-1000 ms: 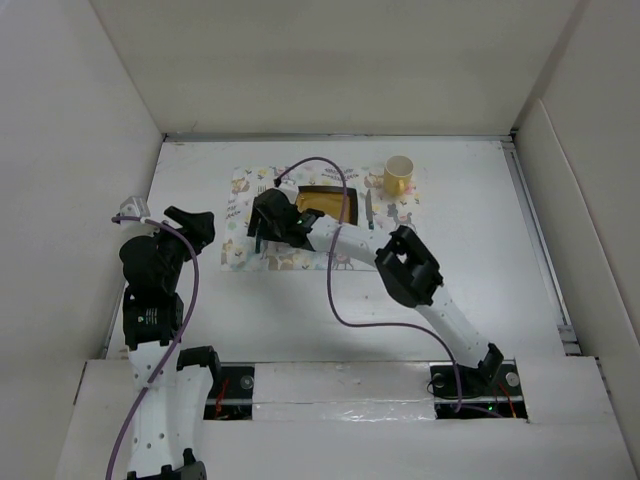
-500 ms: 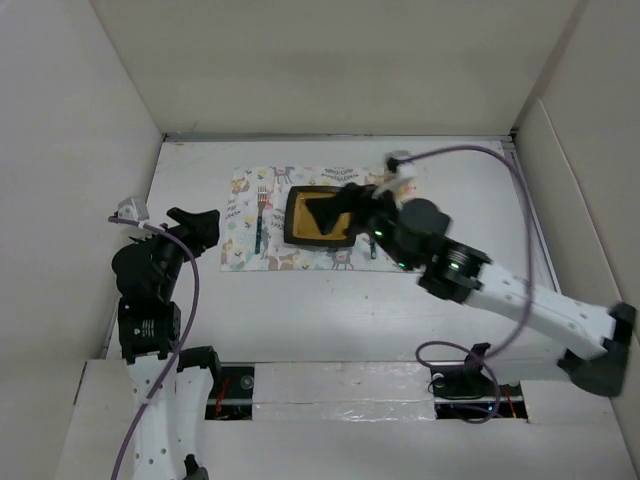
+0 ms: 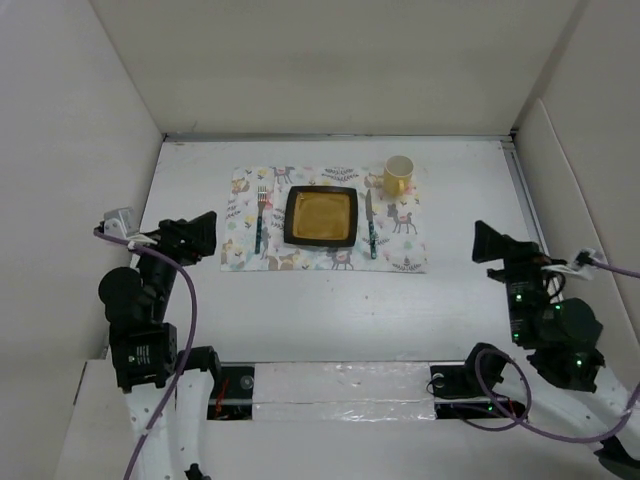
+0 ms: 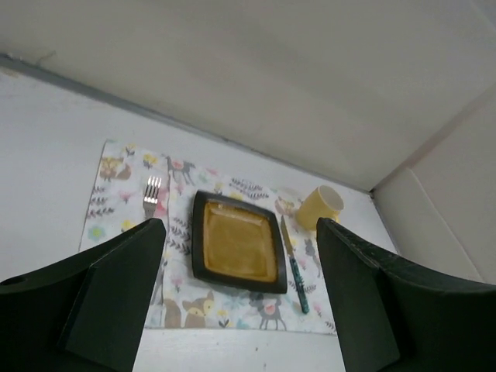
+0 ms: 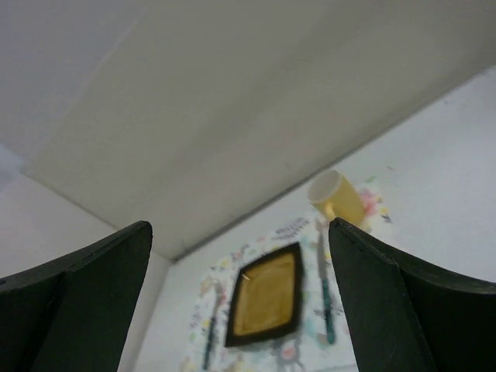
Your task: Set the dinner table for one person
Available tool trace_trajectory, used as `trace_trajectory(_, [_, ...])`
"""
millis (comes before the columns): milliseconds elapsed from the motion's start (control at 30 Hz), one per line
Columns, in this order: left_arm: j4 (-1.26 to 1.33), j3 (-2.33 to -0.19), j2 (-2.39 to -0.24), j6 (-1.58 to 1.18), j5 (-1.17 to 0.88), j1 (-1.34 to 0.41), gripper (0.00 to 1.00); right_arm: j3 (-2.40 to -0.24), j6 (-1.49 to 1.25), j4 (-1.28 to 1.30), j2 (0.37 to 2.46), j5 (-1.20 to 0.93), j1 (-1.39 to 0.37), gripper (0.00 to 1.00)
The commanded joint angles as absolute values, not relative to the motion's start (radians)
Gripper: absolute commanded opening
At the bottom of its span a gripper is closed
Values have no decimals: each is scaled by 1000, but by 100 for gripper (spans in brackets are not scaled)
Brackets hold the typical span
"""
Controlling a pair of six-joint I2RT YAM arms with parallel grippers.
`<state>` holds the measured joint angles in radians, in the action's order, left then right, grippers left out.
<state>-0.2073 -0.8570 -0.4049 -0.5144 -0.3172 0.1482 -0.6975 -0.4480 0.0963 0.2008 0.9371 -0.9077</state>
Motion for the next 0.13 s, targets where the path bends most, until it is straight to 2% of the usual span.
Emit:
trace_trajectory(0, [-181,-770,-388,-505,-354,155,76,-617,-492,141,224,979,-905,100])
trace_trajectory(100, [-195,-765,-390,-499,-354,155,79,-630,-491,109,305,948,-905,100])
